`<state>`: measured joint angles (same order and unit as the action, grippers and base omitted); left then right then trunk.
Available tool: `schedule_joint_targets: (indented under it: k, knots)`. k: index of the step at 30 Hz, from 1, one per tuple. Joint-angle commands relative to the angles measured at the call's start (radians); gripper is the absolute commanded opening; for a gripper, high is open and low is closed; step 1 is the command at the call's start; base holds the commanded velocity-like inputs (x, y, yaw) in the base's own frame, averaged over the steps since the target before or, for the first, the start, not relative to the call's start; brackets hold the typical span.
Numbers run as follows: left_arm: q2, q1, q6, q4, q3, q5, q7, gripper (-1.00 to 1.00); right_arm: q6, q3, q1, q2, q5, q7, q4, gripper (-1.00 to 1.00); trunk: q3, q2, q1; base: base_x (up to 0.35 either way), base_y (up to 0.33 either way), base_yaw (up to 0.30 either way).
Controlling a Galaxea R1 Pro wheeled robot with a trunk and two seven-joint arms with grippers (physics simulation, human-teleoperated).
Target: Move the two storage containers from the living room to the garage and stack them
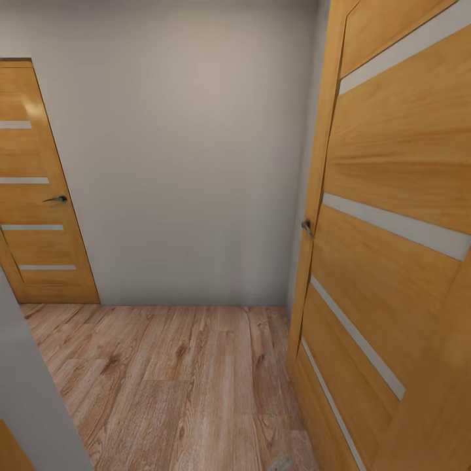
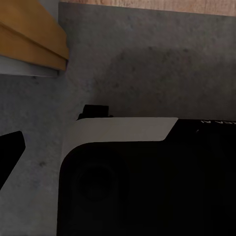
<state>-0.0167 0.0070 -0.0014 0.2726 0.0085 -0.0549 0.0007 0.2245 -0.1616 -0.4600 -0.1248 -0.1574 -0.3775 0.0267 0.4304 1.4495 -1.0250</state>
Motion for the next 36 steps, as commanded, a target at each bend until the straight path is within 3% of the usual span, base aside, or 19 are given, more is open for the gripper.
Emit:
schedule_joint_targets:
  k: [1,8,15,23,30,36]
  knots:
    - [0.000,0.001,0.000,0.002,0.001,-0.006,0.000,1.00,0.007,-0.005,0.003,0.004,0.001,0.002,0.003,1.00,0.001,0.001,0.000,0.000,0.000,0.000]
    - [0.000,0.001,0.000,0.002,0.001,-0.006,0.001,1.00,-0.003,-0.004,0.033,0.043,0.029,0.007,0.004,1.00,0.001,0.001,0.000,0.000,0.000,0.000]
    - [0.000,0.001,0.000,0.001,0.001,-0.006,0.000,1.00,-0.005,-0.005,0.040,0.058,0.033,0.003,0.004,1.00,0.001,0.001,0.000,0.000,0.000,0.000]
    - [0.007,0.001,-0.002,0.004,0.000,-0.004,0.000,1.00,-0.016,-0.007,0.041,0.057,0.029,-0.002,0.004,1.00,0.001,0.001,0.000,0.000,0.000,0.000]
    - [0.009,0.001,-0.002,0.005,-0.004,-0.003,-0.005,1.00,-0.019,-0.006,0.041,0.095,0.025,-0.006,0.003,1.00,0.001,0.001,0.000,0.000,0.000,0.000]
    - [0.009,0.001,-0.002,0.005,-0.005,-0.003,-0.006,1.00,-0.019,-0.006,0.041,0.098,0.024,-0.008,0.002,1.00,0.001,0.001,0.000,0.000,0.000,0.000]
